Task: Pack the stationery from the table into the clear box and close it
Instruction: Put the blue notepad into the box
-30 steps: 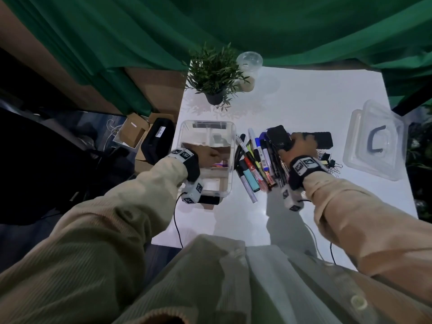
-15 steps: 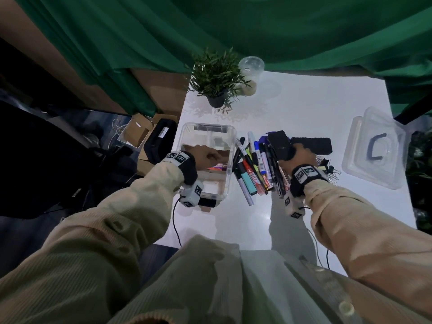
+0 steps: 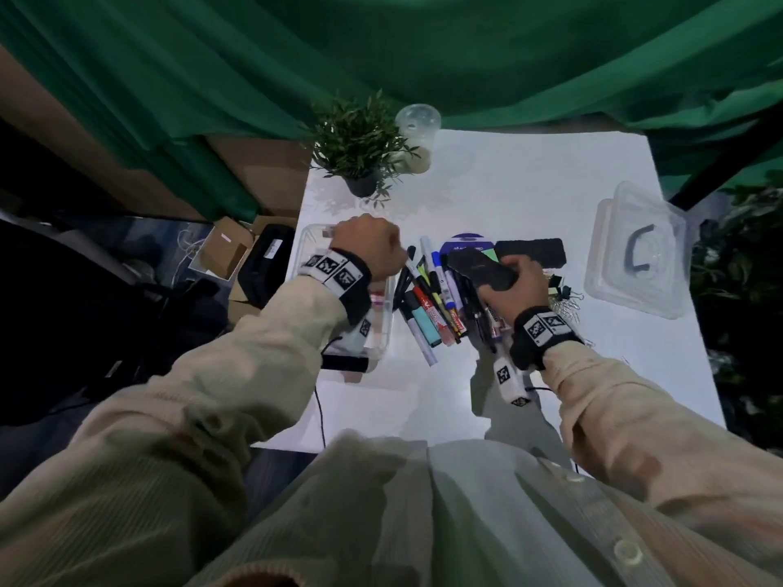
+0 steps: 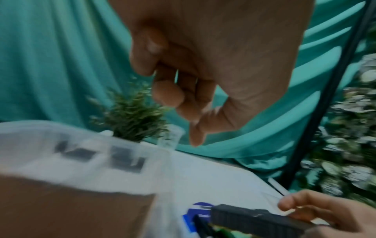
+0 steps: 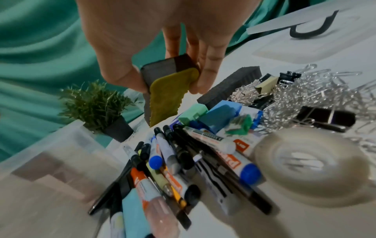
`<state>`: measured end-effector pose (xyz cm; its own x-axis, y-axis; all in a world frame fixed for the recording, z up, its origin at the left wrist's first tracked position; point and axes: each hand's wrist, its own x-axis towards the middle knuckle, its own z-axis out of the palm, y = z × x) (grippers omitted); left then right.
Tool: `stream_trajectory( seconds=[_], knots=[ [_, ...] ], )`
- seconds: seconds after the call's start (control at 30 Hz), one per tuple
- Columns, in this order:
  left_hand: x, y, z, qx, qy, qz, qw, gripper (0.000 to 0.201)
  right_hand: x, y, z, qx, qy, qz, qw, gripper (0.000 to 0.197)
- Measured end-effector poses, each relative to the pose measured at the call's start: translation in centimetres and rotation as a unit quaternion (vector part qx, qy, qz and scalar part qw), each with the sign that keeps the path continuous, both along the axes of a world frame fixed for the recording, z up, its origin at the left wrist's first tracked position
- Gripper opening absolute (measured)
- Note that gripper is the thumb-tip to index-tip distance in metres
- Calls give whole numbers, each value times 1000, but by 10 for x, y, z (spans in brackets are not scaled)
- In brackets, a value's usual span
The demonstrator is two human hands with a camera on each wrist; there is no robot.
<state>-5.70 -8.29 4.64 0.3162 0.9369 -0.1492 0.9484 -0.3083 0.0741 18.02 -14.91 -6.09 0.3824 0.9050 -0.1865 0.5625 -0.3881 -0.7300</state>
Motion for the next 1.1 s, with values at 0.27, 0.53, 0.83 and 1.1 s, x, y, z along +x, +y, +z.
stream_trajectory(
  seconds=[0.27,0.53,0.83,1.1],
  knots=[
    [93,-12,-40,-89,-37,-196,976,47,14,-16,6,72,13,41,996,59],
    [106,-12,-57,-99,-123,-136,978,26,29,-26,15,110,36,43,992,53],
    [111,-11,-71,-154,-171,-15,973,19,51,-30,20,93,10,39,995,52],
    [101,-14,-92,-146,-144,2,979,32,75,-20,31,24,125,-155,980,33]
  ],
)
